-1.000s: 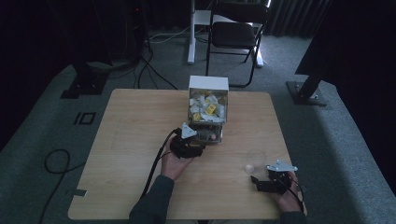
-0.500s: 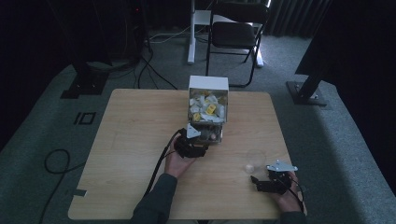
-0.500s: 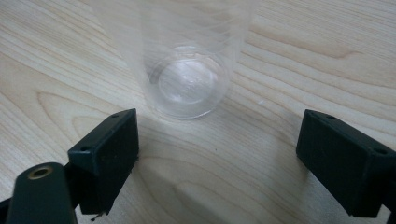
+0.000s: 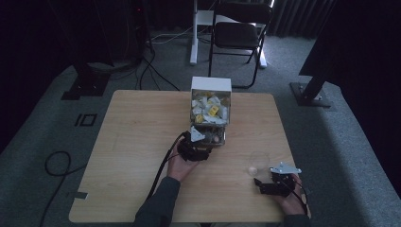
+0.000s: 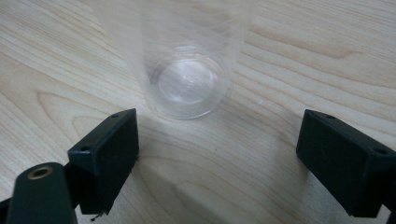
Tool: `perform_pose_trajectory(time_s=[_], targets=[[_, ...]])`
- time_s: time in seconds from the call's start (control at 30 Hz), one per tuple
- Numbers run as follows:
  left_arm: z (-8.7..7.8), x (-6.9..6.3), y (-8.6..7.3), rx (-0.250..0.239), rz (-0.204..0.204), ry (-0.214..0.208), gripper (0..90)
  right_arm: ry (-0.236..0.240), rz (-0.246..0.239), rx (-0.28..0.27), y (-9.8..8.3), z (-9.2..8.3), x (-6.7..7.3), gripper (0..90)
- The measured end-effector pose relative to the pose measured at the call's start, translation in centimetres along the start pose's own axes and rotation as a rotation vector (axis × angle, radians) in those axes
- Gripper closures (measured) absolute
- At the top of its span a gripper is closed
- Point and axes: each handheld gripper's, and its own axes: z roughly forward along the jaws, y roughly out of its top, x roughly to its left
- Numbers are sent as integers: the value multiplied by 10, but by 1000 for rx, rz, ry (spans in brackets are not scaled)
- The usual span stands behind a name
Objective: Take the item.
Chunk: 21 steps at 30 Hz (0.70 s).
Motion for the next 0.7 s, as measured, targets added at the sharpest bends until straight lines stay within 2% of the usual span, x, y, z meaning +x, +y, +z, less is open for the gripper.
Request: perform_pose_trajectory(time_s=[0.2, 0.37, 0.53, 0.7], targets=[[-4, -4, -5, -4, -2, -5, 421, 0, 0, 0, 0, 0, 0, 128], [-5, -10, -11, 2, 17, 11, 440, 0, 2, 1, 0, 0, 0, 128], [-9, -11, -8, -26, 18, 29, 445, 1, 2, 1, 0, 0, 0, 128], [-9, -13, -3, -33, 33, 42, 442, 0, 2, 1, 0, 0, 0, 128]])
